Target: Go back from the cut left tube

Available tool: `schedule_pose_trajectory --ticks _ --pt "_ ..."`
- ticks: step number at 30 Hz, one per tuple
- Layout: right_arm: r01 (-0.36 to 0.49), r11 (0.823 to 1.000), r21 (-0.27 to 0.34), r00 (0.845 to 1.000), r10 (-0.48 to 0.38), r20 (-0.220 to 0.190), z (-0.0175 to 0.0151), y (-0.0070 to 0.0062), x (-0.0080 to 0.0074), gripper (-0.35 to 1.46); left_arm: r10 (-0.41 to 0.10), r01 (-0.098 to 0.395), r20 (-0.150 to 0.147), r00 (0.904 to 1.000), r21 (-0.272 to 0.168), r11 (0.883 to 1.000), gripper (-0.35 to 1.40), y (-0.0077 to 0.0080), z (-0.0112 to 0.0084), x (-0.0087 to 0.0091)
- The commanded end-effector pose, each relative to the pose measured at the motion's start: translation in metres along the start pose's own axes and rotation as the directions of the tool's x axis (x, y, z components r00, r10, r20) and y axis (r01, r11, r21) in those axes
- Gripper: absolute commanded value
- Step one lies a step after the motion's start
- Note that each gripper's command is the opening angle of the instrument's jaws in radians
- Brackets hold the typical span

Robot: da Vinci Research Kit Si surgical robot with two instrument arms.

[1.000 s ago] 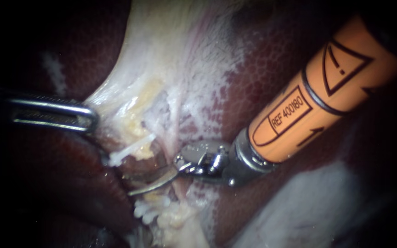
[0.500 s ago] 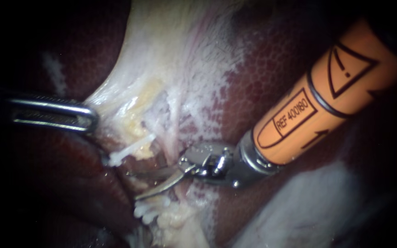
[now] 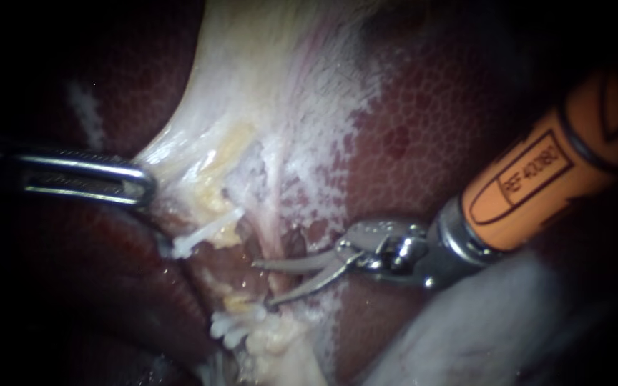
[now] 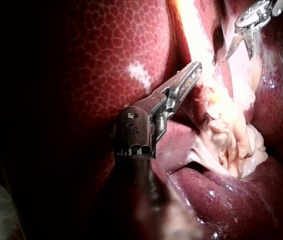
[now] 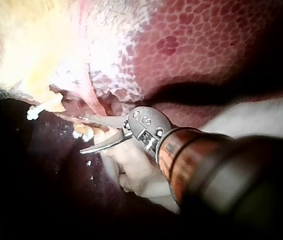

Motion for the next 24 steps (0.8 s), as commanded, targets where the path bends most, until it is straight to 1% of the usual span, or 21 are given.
schedule_pose_trajectory --ticks 1,4,6,9,10,12,13,16,17,20,21,22,23,24 --pt "0.024 1.000 -0.019 1.000 -0.024 -0.005 -0.0005 0.0000 0.0001 1.03 0.000 0.000 0.000 1.0000 0.000 1.000 -0.35 0.0000 0.0000 0.0000" --pt "0.086 0.994 -0.063 0.996 -0.087 -0.014 -0.0018 0.0000 0.0004 1.13 0.000 0.000 0.000 1.0000 -0.001 1.000 -0.35 0.0000 0.0000 0.0001" --pt "0.137 0.985 -0.109 0.990 -0.140 -0.018 -0.0026 -0.0001 0.0005 1.21 0.000 0.000 0.000 1.0000 -0.001 1.000 -0.35 0.0000 0.0000 0.0001" --pt "0.208 0.964 -0.166 0.977 -0.213 -0.012 -0.0037 -0.0001 0.0006 1.25 0.000 0.000 0.000 1.0000 0.000 1.000 -0.35 0.0000 0.0000 0.0001" --pt "0.236 0.955 -0.181 0.970 -0.241 -0.007 -0.0040 -0.0002 0.0006 1.25 0.000 0.000 0.000 1.0000 0.000 1.000 -0.35 0.0000 0.0000 0.0001" --pt "0.297 0.929 -0.223 0.953 -0.302 0.009 -0.0048 -0.0003 0.0007 1.28 0.001 -0.001 0.000 1.0000 0.000 1.000 -0.35 0.0000 0.0000 0.0001" --pt "0.309 0.922 -0.234 0.949 -0.314 0.014 -0.0049 -0.0003 0.0007 1.30 0.001 -0.001 0.000 1.0000 0.000 1.000 -0.35 0.0000 0.0000 0.0001" --pt "0.368 0.886 -0.284 0.927 -0.372 0.040 -0.0056 -0.0004 0.0009 1.38 0.001 -0.001 0.000 1.0000 0.000 1.000 -0.35 0.0000 0.0000 0.0001" --pt "0.391 0.869 -0.302 0.918 -0.394 0.052 -0.0059 -0.0004 0.0010 1.40 0.001 -0.001 0.000 1.0000 0.000 1.000 -0.35 0.0000 0.0000 0.0001" --pt "0.436 0.834 -0.339 0.896 -0.436 0.081 -0.0064 -0.0006 0.0011 1.43 0.001 -0.001 0.000 1.0000 0.000 1.000 -0.35 0.0000 0.0000 0.0001" --pt "0.447 0.824 -0.349 0.891 -0.445 0.090 -0.0065 -0.0007 0.0011 1.43 0.001 -0.001 0.000 1.0000 0.000 1.000 -0.35 0.0000 0.0000 0.0001" --pt "0.448 0.820 -0.358 0.890 -0.446 0.093 -0.0066 -0.0007 0.0011 1.43 0.001 -0.001 0.000 1.0000 0.000 1.000 -0.35 0.0000 0.0000 0.0001" --pt "0.459 0.810 -0.365 0.884 -0.456 0.102 -0.0068 -0.0008 0.0012 1.43 0.001 -0.001 0.000 1.0000 0.000 1.000 -0.35 0.0000 0.0000 0.0001" --pt "0.465 0.803 -0.374 0.881 -0.460 0.108 -0.0069 -0.0008 0.0012 1.43 0.000 0.000 0.000 1.0000 0.000 1.000 -0.35 0.0000 0.0000 0.0001"
